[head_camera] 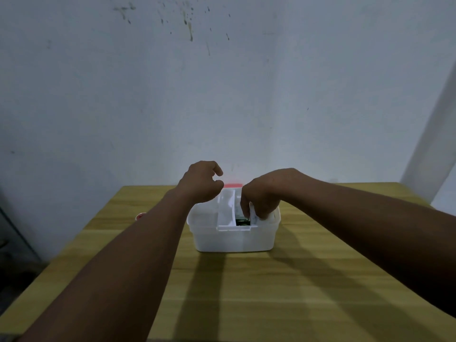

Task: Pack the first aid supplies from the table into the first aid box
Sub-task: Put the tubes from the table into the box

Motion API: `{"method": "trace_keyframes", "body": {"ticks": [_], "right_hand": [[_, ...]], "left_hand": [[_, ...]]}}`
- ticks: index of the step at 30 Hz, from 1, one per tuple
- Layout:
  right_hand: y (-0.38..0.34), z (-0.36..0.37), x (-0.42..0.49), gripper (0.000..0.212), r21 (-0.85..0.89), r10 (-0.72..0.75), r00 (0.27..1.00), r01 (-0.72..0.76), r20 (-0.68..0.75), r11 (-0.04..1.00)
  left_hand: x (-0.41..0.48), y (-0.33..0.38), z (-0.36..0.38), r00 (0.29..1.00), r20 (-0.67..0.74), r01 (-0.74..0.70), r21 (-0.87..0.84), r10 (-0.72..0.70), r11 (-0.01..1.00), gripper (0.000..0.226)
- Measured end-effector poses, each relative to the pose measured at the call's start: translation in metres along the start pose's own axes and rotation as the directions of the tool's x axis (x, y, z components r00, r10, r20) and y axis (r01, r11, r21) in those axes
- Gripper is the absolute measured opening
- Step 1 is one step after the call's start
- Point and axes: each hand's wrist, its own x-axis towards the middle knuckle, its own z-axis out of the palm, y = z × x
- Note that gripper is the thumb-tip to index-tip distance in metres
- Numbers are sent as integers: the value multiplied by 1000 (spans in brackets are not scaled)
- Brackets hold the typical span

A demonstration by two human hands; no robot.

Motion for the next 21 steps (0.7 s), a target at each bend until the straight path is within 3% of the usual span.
{"method": "trace_keyframes", "body": {"ticks": [4, 8, 12, 21], "right_hand": [[3, 9, 2, 30, 69, 37, 987, -26, -157, 997], [9, 19, 1, 26, 163, 67, 983, -38, -174, 986], [12, 24, 1, 23, 29, 75, 965, -70, -251, 997], [9, 22, 11, 13, -18, 59, 980, -63, -188, 998]], "left_hand": [[0, -1, 3, 1000, 10, 6, -9, -6, 1000, 31], [-1, 0, 5, 1000, 21, 7, -22, -7, 1000, 30], [0, 3, 8, 1000, 25, 1, -25, -1, 1000, 30], [0, 0, 8, 1000, 20, 4, -27, -3, 1000, 31]]}}
